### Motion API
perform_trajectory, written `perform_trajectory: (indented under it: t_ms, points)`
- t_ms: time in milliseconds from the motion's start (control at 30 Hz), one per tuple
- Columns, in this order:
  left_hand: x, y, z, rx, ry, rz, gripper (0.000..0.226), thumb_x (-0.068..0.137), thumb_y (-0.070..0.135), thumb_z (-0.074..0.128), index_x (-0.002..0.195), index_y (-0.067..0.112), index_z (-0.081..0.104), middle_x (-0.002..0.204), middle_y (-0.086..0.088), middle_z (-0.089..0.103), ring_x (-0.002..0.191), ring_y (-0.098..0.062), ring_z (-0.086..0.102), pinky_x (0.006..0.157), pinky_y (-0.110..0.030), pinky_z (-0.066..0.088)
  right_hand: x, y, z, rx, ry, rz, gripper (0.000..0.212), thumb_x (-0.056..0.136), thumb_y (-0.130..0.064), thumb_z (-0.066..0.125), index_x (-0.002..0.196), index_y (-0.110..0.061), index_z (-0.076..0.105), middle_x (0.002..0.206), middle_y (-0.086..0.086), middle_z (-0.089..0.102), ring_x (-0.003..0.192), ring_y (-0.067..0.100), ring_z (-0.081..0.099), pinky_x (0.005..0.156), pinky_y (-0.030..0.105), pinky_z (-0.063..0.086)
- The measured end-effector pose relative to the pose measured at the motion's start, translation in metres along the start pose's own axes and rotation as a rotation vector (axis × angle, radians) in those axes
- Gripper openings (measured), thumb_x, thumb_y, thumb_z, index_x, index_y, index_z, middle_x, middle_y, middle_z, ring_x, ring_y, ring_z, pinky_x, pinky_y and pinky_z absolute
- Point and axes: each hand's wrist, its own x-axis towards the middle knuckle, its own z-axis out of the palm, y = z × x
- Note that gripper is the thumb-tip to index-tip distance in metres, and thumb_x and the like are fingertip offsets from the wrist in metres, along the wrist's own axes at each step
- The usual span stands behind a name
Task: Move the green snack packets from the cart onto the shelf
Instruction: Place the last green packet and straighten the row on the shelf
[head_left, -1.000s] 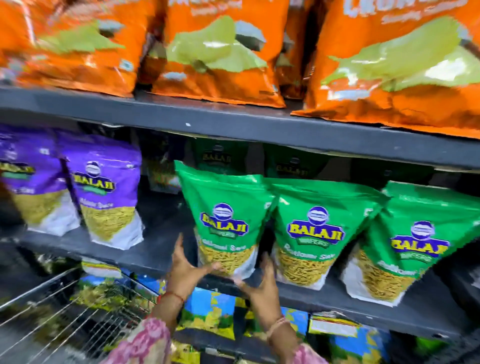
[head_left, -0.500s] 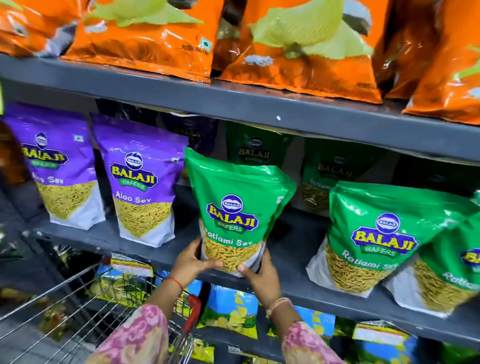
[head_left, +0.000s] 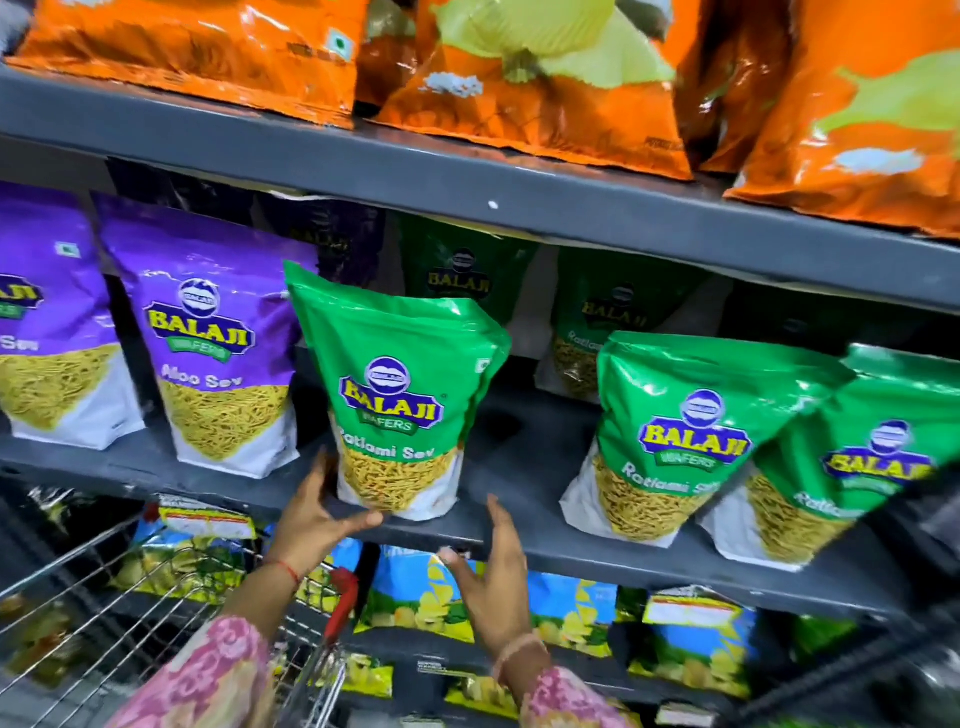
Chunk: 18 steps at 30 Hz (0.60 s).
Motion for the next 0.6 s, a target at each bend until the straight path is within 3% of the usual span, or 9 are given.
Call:
perform_trajectory:
  t_ms: [100,167,233,333,367,400,467,533,600]
  points:
    - [-0.045,0.002,0.027,0.179,0.511,0.023,0.084,0.055,0.062,0.068,0.118,0.009,0.048,0.119,-0.022,0.054,0.112,-0.036,0.05,0.093,-0.048,0.044,-0.036,0.021,-0.05,0.048,0.265,0.057,0.074,0.063,-0.068,0.055,0.123,-0.027,0.039,0.131,-0.003,0.045,0.125,0.014,0.042,0.101,0.004,0.026]
    - [-0.072,0.018,0.061,0.292,0.573,0.137,0.083,0.056,0.074,0.051,0.098,0.002,0.055,0.092,-0.023,0.057,0.09,-0.038,0.054,0.079,-0.039,0.042,-0.038,0.035,-0.091,0.059,0.485,0.107,0.084,0.063,-0.075,0.049,0.12,-0.012,0.047,0.121,0.005,0.05,0.114,0.022,0.047,0.095,0.007,0.033]
    - [-0.084,0.032,0.105,0.214,0.284,0.177,0.088,0.055,0.085,0.04,0.091,0.006,0.058,0.083,-0.008,0.056,0.081,-0.029,0.055,0.072,-0.023,0.036,-0.026,0.039,-0.132,0.071,0.567,0.113,0.089,0.066,-0.074,0.046,0.12,-0.003,0.045,0.119,0.011,0.049,0.11,0.024,0.047,0.095,0.024,0.036]
    - [-0.068,0.063,0.164,0.121,-0.116,0.172,0.096,0.046,0.08,0.057,0.116,0.014,0.051,0.106,-0.002,0.057,0.104,-0.021,0.056,0.089,-0.018,0.038,-0.002,0.043,-0.178,0.157,0.39,0.136,0.047,0.082,-0.022,0.063,0.121,-0.007,0.043,0.128,0.014,0.048,0.115,0.021,0.046,0.097,0.023,0.034]
    - [-0.057,0.073,0.179,0.086,-0.167,0.161,0.094,0.05,0.065,0.07,0.125,0.014,0.044,0.121,-0.006,0.055,0.116,-0.022,0.051,0.097,-0.023,0.037,0.006,0.046,-0.187,0.171,0.301,0.149,0.051,0.078,-0.018,0.067,0.121,-0.008,0.042,0.132,0.013,0.047,0.117,0.021,0.047,0.102,0.026,0.036]
    - [-0.046,0.082,0.194,0.043,-0.208,0.133,0.093,0.057,0.046,0.077,0.133,0.013,0.035,0.134,-0.007,0.047,0.126,-0.022,0.043,0.103,-0.027,0.032,0.013,0.054,-0.194,0.165,0.24,0.162,0.067,0.072,-0.027,0.073,0.126,-0.006,0.038,0.136,0.013,0.046,0.121,0.023,0.047,0.107,0.035,0.036]
    - [-0.029,0.098,0.216,0.016,-0.341,0.098,0.099,0.063,0.028,0.078,0.14,0.015,0.018,0.141,-0.002,0.035,0.134,-0.018,0.03,0.106,-0.024,0.025,0.021,0.065,-0.205,0.148,0.145,0.172,0.093,0.062,-0.038,0.077,0.135,-0.008,0.028,0.141,0.014,0.043,0.128,0.026,0.044,0.11,0.048,0.034]
    - [-0.018,0.1,0.23,0.011,-0.464,0.104,0.105,0.06,0.027,0.08,0.14,0.019,0.012,0.139,0.002,0.034,0.129,-0.014,0.033,0.1,-0.017,0.027,0.026,0.066,-0.209,0.125,0.098,0.163,0.083,0.065,-0.025,0.074,0.134,-0.009,0.031,0.138,0.013,0.046,0.127,0.027,0.045,0.109,0.048,0.035]
    - [-0.017,0.095,0.233,0.027,-0.455,0.035,0.104,0.059,0.034,0.079,0.139,0.022,0.014,0.142,-0.002,0.039,0.122,-0.014,0.04,0.1,-0.022,0.032,0.029,0.063,-0.21,0.103,0.075,0.153,0.065,0.069,-0.017,0.07,0.127,-0.013,0.041,0.129,0.011,0.054,0.12,0.022,0.051,0.106,0.045,0.039]
